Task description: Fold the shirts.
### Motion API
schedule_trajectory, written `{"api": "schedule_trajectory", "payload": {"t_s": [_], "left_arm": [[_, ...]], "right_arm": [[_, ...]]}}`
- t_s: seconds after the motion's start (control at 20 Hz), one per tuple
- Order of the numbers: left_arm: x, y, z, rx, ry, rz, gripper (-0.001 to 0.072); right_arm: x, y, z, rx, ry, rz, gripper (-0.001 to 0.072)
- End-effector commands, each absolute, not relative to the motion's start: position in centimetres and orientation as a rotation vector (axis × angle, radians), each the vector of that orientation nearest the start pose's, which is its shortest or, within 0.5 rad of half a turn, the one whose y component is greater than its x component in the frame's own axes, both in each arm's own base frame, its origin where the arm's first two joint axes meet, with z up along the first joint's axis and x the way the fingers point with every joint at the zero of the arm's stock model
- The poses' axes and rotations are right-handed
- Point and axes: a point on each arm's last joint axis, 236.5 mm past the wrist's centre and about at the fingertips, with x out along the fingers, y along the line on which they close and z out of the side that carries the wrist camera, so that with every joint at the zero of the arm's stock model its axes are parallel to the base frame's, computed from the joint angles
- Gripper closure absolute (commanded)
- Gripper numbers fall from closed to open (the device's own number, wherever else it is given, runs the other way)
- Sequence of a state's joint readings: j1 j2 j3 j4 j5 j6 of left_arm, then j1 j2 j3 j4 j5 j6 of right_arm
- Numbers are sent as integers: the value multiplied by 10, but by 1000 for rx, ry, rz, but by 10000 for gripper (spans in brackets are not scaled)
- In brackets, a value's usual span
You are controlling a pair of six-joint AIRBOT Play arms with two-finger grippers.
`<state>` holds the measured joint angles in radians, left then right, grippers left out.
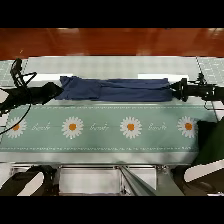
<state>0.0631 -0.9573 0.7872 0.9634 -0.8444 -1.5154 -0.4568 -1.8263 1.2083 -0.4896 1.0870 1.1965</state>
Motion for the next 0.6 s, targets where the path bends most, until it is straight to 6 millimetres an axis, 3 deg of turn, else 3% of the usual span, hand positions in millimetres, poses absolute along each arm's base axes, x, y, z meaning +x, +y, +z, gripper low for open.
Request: {"api": "schedule_trajectory", "payload": {"t_s": [0.0,0.25,0.3,0.35,0.4,0.55], "left_arm": [[361,-81,46,-594,950,-186,198],[361,-82,46,-597,950,-188,198],[361,-82,46,-597,950,-187,198],[361,-82,46,-597,950,-188,198],[361,-82,46,-597,950,-188,198],[361,-82,46,-594,949,-189,207]], "right_arm": [[492,-10,-92,1160,1124,212,292],[508,17,-93,1129,1139,242,296],[510,21,-93,1125,1134,243,332],[511,24,-92,1125,1135,248,469],[510,26,-88,1113,1130,276,680],[499,23,-66,1059,1131,348,678]]}}
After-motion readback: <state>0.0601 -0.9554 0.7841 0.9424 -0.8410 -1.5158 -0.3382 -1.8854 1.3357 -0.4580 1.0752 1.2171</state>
